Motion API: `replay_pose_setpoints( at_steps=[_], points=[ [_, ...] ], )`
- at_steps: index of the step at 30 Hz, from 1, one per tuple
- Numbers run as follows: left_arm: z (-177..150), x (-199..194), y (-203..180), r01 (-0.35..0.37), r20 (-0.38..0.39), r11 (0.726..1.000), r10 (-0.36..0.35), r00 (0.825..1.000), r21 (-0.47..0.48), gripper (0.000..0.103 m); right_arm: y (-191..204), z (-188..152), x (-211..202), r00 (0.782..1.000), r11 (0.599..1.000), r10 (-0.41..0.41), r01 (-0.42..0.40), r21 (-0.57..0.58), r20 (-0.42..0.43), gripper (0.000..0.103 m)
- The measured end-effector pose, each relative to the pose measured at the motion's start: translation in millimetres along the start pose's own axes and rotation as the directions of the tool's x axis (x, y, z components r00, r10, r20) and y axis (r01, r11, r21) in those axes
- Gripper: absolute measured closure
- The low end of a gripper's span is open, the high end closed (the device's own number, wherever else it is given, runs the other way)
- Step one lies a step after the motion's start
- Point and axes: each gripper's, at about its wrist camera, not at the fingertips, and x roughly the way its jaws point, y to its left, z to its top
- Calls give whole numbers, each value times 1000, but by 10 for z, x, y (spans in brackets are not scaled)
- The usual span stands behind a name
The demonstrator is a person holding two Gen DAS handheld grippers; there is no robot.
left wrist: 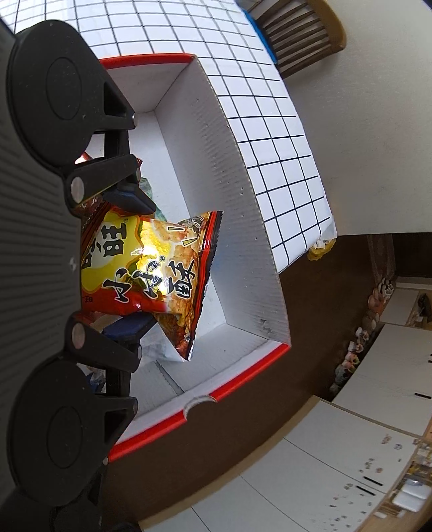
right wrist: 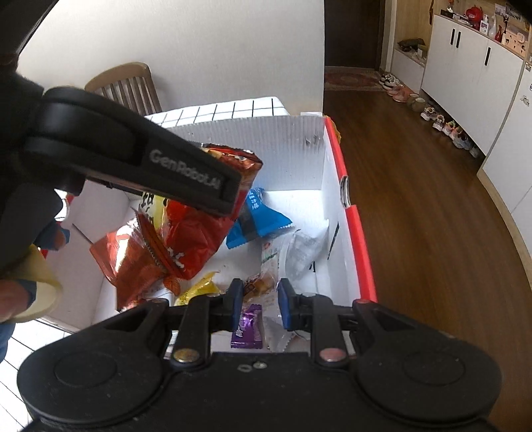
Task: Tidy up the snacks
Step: 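Open the left tool to drop the chip bag while the right tool releases the small candy, then withdraw both open tools up and away from the shoebox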
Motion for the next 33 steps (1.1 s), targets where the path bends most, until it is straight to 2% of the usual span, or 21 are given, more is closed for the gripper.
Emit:
replay_pose_setpoints(
  at_steps=[6,14,33],
  points=[
    [-11,45,-56,-16,-11,999,17,1000,29,38,-2,-13,63,1000,1000,-4,4,2,-23,79],
    [-35,-2,31,22,-12,999,-23,1000,-25,35,-23,-51,21,1000,1000,10,-10,11,-18,71],
    [-406,-665,358,104,113,989,-93,989,-101,35,-36,-131,-460,994,998,55,-58,32,94,49]
  ],
)
